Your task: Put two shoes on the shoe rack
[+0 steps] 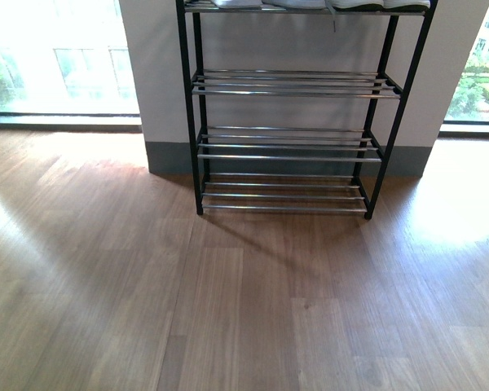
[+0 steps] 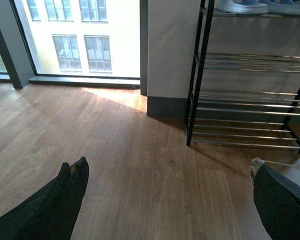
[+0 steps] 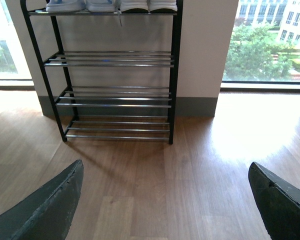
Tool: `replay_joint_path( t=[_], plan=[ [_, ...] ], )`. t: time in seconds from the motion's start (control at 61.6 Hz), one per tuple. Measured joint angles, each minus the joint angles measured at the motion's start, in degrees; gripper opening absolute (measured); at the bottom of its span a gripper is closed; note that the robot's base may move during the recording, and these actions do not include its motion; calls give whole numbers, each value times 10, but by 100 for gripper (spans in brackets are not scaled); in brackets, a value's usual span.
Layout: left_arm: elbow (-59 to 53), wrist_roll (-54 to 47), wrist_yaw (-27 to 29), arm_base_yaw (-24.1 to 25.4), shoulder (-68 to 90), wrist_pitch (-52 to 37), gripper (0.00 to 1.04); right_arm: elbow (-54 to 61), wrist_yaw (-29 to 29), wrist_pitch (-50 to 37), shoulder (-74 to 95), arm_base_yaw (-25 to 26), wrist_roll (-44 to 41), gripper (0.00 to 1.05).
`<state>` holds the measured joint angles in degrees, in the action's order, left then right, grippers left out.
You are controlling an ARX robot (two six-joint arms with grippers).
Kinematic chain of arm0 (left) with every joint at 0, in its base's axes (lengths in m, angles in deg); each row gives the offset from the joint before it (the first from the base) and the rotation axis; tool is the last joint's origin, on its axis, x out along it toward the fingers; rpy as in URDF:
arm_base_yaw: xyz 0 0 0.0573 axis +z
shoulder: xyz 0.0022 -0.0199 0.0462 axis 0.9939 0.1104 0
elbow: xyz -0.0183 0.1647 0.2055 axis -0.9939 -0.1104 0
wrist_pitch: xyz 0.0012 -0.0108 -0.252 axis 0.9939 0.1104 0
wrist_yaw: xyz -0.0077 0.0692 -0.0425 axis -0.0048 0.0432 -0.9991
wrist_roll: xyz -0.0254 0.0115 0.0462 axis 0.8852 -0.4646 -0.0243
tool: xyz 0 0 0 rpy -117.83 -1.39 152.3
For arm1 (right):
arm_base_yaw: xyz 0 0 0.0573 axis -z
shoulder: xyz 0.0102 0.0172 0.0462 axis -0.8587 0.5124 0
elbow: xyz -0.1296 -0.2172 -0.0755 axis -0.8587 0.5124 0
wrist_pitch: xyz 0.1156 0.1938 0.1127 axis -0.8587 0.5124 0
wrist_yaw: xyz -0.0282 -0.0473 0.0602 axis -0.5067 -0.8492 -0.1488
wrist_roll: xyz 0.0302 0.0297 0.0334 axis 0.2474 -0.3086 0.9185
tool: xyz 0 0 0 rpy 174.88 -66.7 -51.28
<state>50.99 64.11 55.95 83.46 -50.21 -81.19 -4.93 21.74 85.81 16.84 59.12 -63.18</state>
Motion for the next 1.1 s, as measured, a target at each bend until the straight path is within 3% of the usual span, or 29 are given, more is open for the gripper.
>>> replay_joint_path(
  t=[1.103],
  plan=[
    [0,0,0,0,0,0,95,0,-1,0,-1,0,0,96]
  ],
)
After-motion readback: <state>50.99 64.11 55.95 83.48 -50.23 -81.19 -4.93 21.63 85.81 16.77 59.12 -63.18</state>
